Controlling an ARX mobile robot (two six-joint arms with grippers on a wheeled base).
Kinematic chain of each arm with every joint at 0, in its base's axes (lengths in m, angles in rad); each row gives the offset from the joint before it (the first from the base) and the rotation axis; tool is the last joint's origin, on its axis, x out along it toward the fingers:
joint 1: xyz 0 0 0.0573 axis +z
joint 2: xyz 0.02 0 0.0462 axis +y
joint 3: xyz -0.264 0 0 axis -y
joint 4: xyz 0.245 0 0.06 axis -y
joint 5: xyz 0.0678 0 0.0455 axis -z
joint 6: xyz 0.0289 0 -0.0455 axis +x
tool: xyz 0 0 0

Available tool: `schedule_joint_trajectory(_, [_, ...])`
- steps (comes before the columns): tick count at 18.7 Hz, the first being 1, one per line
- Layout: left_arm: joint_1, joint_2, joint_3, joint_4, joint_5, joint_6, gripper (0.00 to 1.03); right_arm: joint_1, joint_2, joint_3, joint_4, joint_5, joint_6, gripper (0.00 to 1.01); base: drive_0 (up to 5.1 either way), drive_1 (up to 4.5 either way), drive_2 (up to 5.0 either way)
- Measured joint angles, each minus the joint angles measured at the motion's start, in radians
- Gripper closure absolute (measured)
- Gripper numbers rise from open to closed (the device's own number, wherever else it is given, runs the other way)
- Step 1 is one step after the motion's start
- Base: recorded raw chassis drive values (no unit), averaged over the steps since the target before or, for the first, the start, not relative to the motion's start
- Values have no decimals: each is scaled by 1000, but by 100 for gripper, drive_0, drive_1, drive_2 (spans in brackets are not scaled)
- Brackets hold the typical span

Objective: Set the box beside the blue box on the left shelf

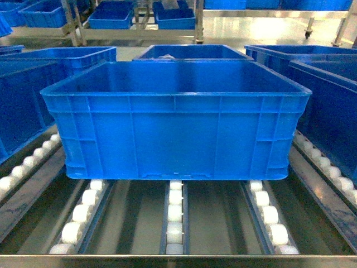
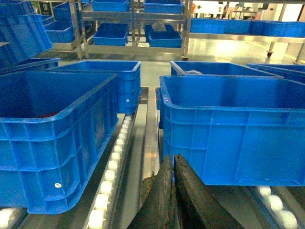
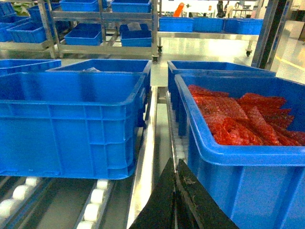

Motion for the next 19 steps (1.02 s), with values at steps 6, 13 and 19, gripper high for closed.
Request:
schedule_joint_trajectory(6, [0,-92,0,-95,0,0,101,0,-97,0,-97,0,0,100,0,0,0])
schedule_joint_trajectory(13, [0,-286,5,-287,-3,1,101,0,-303,2,-298,-1,0,100,0,0,0])
schedule_joint_trajectory(19, [0,-286,0,-305,0,2,98,0,-304,0,-316,0,-1,98,0,0,0])
